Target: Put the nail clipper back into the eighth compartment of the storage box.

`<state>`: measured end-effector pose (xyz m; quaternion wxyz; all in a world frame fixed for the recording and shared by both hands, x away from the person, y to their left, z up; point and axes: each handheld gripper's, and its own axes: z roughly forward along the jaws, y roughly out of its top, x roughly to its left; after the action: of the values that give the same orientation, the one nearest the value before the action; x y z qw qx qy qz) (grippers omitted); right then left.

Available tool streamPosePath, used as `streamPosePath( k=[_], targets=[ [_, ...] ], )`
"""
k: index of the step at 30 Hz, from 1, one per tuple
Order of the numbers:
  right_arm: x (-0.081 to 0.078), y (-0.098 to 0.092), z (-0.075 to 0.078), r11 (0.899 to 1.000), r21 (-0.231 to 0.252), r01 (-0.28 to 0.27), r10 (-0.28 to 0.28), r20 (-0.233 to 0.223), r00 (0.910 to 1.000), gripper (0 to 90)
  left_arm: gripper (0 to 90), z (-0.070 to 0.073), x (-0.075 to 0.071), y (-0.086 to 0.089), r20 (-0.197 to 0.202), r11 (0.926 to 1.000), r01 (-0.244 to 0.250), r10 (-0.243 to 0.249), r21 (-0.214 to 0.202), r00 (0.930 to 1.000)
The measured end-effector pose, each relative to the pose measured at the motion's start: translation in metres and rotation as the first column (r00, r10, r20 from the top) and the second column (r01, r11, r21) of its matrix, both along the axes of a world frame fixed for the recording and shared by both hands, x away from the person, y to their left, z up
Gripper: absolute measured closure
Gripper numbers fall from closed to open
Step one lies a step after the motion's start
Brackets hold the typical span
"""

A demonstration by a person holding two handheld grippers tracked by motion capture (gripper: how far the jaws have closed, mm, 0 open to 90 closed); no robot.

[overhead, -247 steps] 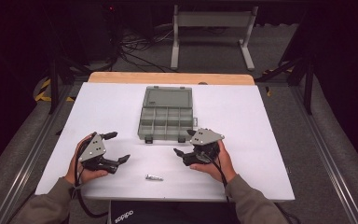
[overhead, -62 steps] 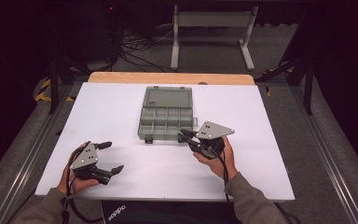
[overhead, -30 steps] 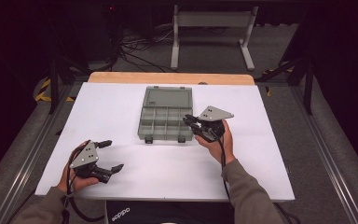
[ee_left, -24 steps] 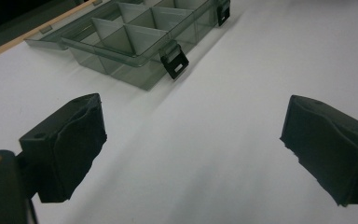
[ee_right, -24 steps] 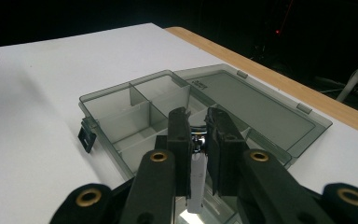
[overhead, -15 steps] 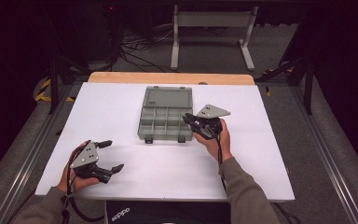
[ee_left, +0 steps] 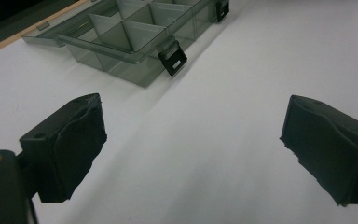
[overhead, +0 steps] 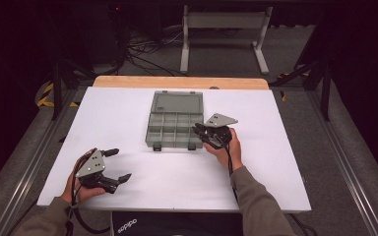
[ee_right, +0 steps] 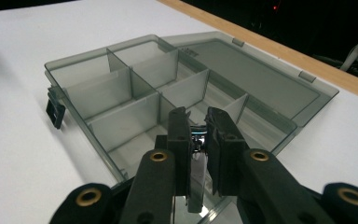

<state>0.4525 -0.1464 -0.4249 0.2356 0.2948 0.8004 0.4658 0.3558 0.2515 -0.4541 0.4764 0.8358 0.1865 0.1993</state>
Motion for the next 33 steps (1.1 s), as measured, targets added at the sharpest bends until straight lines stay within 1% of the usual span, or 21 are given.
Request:
streamPosePath(
  k=[5,7,12,21,27,31,33],
  targets=[
    [0.0,0.001,-0.003,1.0,-0.005,0.001,-0.001,-0.014,0.9999,80.7,7.1,0.0,0.0,0.0,0.004,1.0,0.002,-0.002,0.005,1.0],
    [0.0,0.002,-0.003,1.0,-0.018,-0.003,0.003,-0.017,0.9998,80.7,7.1,0.0,0.0,0.0,0.003,1.0,0.002,-0.002,0.004,1.0],
    [0.001,0.003,-0.008,1.0,-0.031,-0.006,0.005,-0.042,0.9991,80.6,7.1,0.0,-0.001,0.0,0.002,1.0,0.002,-0.002,0.001,1.0],
    [0.003,0.004,-0.012,0.999,-0.048,0.0,-0.003,-0.057,0.9984,80.3,7.1,0.001,-0.001,0.0,0.007,1.0,0.006,-0.006,0.007,1.0],
    [0.003,0.006,-0.014,0.999,-0.052,0.0,-0.003,-0.061,0.9981,79.9,7.1,0.001,-0.001,0.0,0.005,1.0,0.005,-0.005,0.007,1.0],
    [0.004,0.005,-0.015,0.998,-0.055,0.012,-0.015,-0.067,0.9976,79.0,7.1,0.001,-0.001,0.0,0.004,1.0,0.003,-0.003,0.007,1.0],
    [0.004,0.005,-0.015,0.999,-0.05,0.011,-0.015,-0.071,0.9973,78.9,7.1,0.001,-0.001,0.0,0.005,1.0,0.006,-0.006,0.007,1.0]
  ],
)
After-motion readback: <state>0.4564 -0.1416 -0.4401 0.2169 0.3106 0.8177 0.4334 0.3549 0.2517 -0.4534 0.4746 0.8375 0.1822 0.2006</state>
